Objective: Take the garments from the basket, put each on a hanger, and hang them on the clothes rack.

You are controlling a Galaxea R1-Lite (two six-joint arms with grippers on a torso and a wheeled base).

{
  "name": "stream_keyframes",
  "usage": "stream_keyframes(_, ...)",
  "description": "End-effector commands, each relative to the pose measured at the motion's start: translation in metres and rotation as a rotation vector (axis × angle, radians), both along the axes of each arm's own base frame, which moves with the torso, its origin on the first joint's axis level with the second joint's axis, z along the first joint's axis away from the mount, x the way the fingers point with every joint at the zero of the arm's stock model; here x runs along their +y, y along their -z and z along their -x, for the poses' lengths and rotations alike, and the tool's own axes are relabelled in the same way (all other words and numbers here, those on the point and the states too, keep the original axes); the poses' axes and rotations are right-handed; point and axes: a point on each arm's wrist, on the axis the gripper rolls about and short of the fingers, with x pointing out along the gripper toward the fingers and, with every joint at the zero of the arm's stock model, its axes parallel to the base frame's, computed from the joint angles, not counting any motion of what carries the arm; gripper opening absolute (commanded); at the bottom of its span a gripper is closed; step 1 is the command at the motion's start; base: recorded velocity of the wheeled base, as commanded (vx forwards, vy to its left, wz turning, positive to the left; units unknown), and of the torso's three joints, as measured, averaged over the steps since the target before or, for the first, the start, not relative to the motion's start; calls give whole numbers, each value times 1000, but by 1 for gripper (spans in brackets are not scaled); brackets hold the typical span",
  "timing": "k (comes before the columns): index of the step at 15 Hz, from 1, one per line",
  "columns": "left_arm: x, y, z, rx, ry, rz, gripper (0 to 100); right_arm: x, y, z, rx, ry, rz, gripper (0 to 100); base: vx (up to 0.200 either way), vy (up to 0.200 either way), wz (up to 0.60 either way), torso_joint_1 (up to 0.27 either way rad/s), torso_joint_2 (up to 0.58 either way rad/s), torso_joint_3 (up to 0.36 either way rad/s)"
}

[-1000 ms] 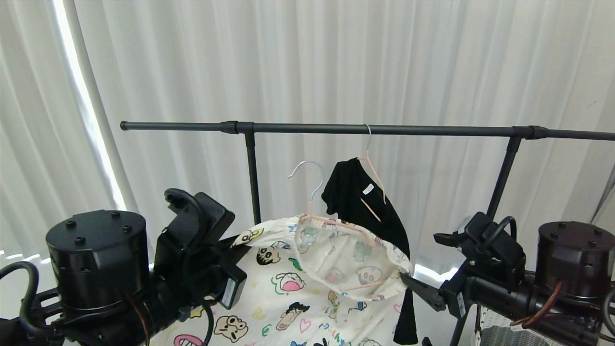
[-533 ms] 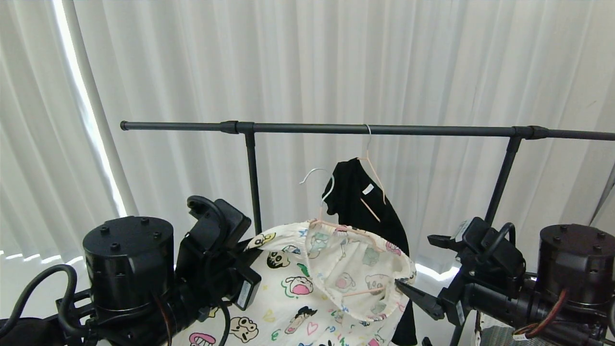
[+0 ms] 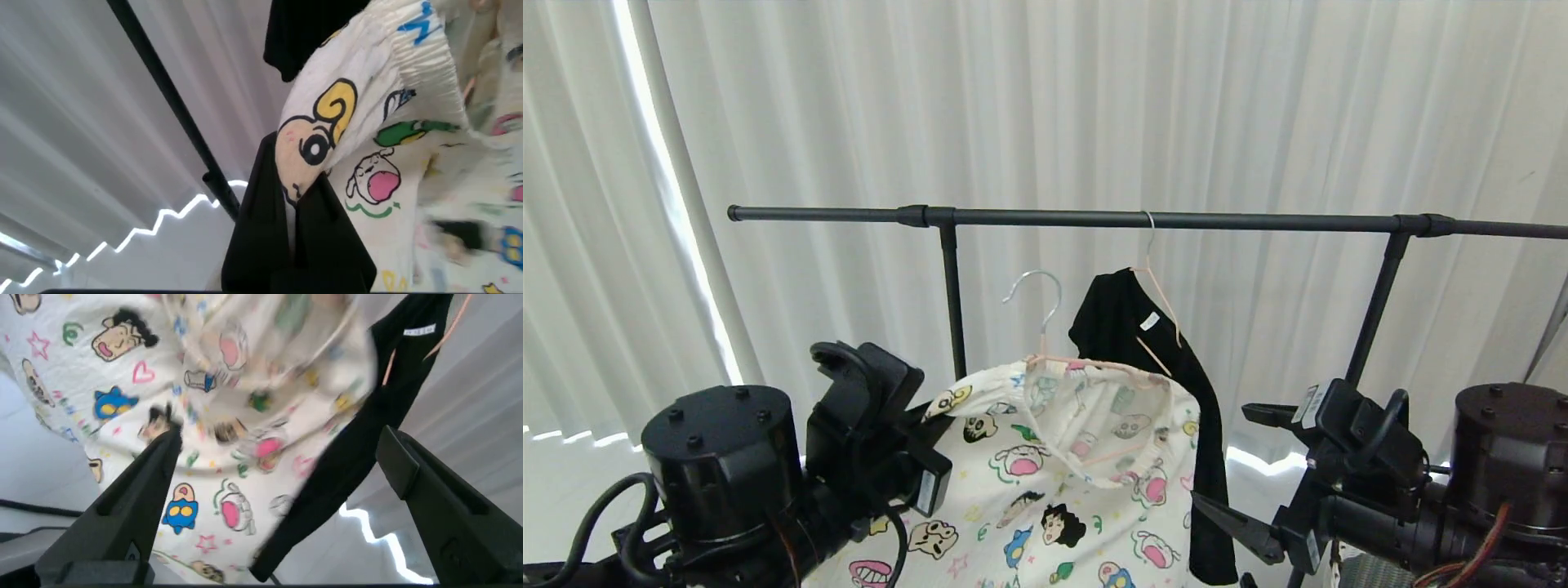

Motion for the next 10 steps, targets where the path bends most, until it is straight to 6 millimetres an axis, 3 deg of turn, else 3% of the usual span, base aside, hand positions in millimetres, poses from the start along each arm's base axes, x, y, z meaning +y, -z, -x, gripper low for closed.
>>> stream_keyframes(1, -12, 6, 16, 5, 87, -4, 0, -2, -6, 3, -3, -4, -3, 100, 0, 0, 0, 0, 0, 0)
stream_keyframes(4, -17, 4, 27, -21, 218, 21, 0, -4, -31, 4, 50, -81, 5, 100, 0, 0, 0, 0, 0, 0)
stream_keyframes(6, -12, 9, 35, -56, 329, -55, 0, -5, -55, 4, 109, -138, 24, 100, 0, 0, 0, 0, 0, 0)
stream_keyframes(10, -15, 13, 35, -54, 367, -79, 0, -6, -57, 8, 102, -177, 46, 100, 0, 0, 0, 0, 0, 0)
